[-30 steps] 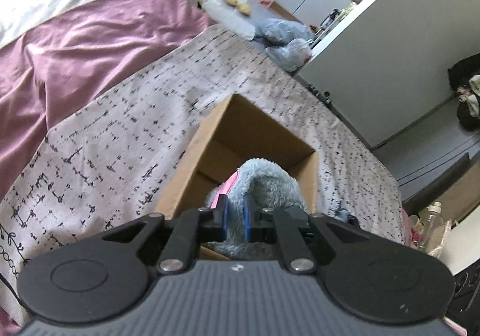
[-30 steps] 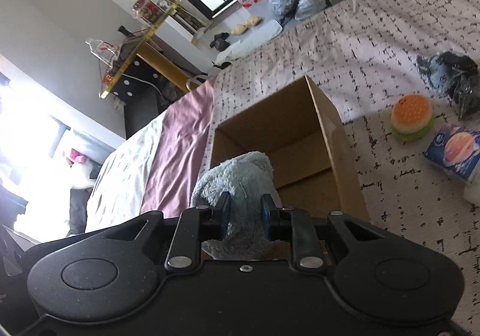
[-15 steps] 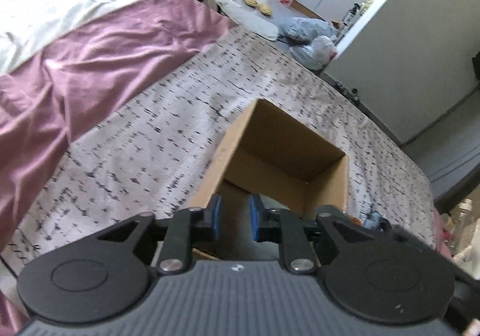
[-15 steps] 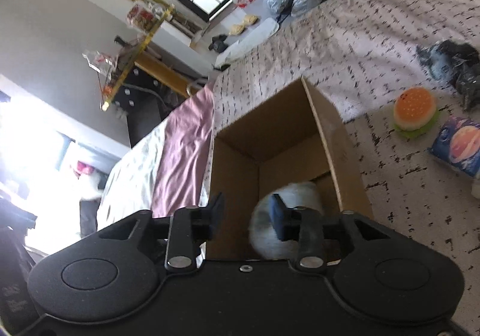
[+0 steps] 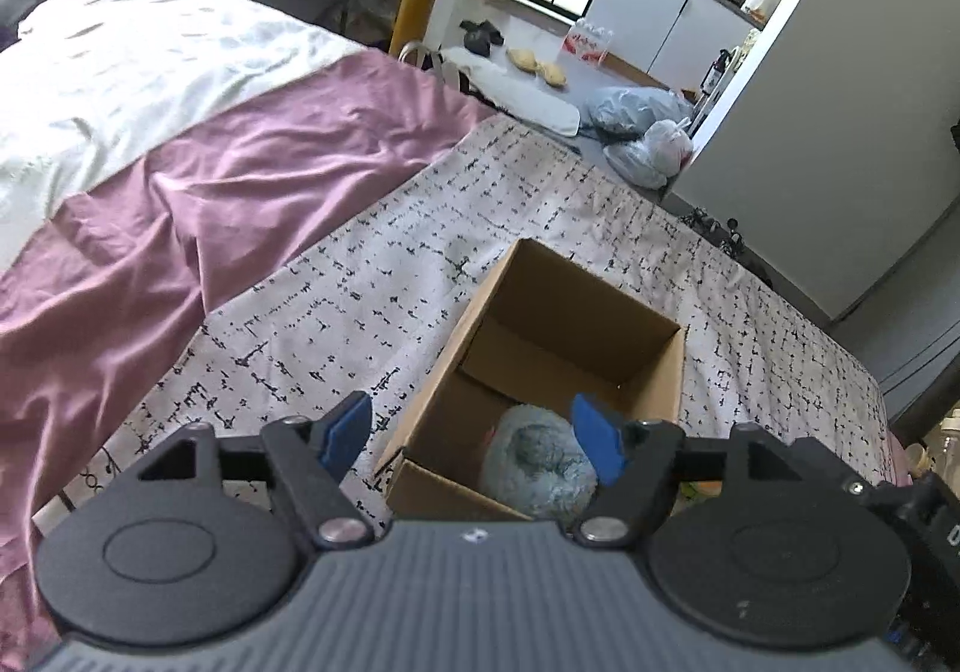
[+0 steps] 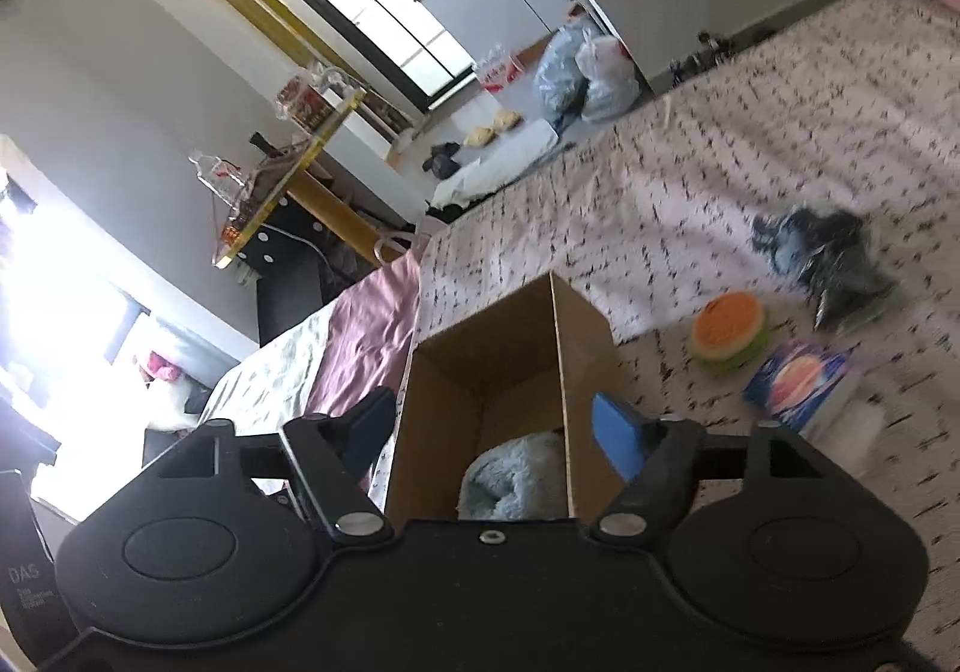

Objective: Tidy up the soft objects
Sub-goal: 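Open the left tool to drop the plush into the box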

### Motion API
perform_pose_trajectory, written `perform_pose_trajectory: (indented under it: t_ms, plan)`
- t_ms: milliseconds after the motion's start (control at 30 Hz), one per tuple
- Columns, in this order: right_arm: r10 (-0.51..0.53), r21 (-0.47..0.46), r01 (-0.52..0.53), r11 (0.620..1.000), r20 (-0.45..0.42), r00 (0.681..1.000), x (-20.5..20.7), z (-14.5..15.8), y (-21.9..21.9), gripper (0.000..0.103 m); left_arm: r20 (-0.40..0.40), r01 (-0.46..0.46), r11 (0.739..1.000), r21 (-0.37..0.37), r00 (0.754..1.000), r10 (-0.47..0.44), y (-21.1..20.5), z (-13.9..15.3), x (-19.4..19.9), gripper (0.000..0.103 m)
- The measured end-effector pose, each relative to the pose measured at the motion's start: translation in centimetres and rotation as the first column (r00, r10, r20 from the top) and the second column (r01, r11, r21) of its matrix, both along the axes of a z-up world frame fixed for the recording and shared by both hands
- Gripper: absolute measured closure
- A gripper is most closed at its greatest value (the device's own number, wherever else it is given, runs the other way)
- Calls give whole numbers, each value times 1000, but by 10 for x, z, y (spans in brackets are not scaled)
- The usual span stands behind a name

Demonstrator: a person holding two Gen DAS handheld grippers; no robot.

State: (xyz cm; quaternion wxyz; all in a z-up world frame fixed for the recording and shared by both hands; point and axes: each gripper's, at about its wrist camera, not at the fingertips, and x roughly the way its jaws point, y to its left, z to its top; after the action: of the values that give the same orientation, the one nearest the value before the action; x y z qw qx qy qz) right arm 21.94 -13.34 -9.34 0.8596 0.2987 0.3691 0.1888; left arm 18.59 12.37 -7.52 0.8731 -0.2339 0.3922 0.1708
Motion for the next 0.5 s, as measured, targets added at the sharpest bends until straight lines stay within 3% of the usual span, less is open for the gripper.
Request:
perform_pose_trajectory:
  t_ms: [133,267,400,500]
  plan:
    - [14,-38,-12,999,46,999,-9,7,-13,17,23,29,999,32,999,-30,-12,13,-9,29]
    - [36,-80,-29,996,89,995,-18,14,-25,9,26,64,997,53,997,-66,-26,21,-16,19]
    - [87,-122,-72,990,124,988,-25,20,-35,0,-5,105,994,12,995,-105,-37,22,-19,15]
    - [99,-140,-80,987,134,986,-29,23,-45,0,-6,112,993,31,994,-112,-47,23,-24,10]
